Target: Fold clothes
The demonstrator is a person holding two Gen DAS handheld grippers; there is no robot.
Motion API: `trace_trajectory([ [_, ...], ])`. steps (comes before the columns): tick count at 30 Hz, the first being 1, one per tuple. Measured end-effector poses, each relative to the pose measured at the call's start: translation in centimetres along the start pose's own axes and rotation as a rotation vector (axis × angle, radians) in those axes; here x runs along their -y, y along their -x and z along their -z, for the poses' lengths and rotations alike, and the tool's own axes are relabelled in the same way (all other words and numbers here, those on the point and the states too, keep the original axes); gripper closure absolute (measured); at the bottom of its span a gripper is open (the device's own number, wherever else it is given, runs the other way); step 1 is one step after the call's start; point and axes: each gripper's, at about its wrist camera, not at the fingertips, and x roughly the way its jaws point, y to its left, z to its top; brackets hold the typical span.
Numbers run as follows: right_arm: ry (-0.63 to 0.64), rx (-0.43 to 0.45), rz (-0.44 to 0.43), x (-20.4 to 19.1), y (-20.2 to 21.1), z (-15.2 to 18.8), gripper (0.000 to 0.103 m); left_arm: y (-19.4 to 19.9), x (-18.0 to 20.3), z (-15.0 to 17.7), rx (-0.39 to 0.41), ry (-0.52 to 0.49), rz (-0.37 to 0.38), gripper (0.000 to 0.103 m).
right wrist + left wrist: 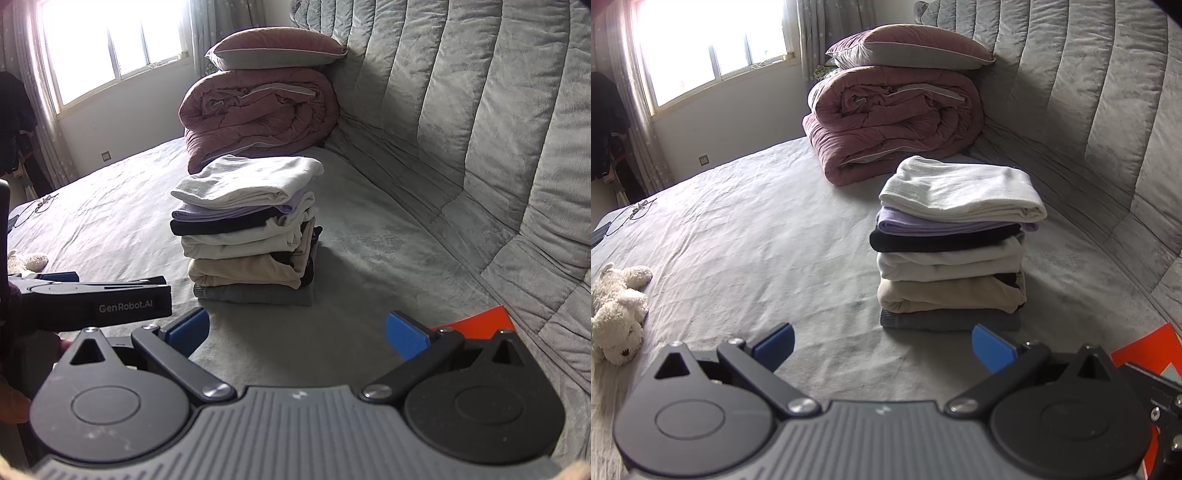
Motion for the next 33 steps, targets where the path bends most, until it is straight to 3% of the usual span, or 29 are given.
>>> trace_trajectory([
  [33,0.012,0.0,0.002,-0.23,0.1,0.02,0.0,0.11,0.1,-0.14,-0.004,-0.001,0.002,0.001],
])
